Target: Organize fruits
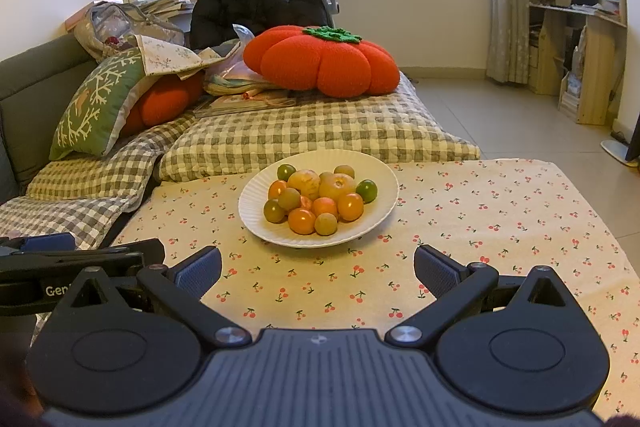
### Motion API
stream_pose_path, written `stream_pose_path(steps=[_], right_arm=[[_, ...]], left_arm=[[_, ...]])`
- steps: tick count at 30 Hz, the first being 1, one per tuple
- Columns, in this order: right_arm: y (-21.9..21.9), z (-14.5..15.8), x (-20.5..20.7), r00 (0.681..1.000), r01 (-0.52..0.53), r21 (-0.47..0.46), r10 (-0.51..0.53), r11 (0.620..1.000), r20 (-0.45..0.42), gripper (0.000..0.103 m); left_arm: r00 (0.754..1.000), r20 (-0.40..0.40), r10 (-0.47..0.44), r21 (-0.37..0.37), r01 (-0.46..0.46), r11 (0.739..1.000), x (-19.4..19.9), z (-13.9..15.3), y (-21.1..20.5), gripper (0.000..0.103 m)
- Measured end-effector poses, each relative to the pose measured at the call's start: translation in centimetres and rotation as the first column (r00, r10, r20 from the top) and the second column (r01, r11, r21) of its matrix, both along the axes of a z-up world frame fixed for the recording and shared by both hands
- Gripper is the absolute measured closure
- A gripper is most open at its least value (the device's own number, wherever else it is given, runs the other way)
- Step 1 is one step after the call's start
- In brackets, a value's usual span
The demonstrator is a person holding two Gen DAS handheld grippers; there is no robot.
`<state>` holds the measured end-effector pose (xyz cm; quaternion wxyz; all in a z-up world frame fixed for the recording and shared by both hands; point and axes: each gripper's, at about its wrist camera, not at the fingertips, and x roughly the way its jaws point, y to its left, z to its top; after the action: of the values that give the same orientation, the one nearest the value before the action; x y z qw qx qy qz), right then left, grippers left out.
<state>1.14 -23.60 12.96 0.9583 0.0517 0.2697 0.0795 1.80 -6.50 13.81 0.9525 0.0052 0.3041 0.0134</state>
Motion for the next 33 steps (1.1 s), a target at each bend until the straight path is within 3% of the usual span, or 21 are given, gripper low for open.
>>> stream_pose_path(steps=[33], right_arm=[[0.03, 0.01, -0.01, 1.0, 0.004, 0.016, -0.004, 1.0, 0.002, 0.0]], left_arm=[[1.0, -0.004, -0.008, 0.019, 0.008, 1.0, 0.06, -0.13, -0.1, 0.008]])
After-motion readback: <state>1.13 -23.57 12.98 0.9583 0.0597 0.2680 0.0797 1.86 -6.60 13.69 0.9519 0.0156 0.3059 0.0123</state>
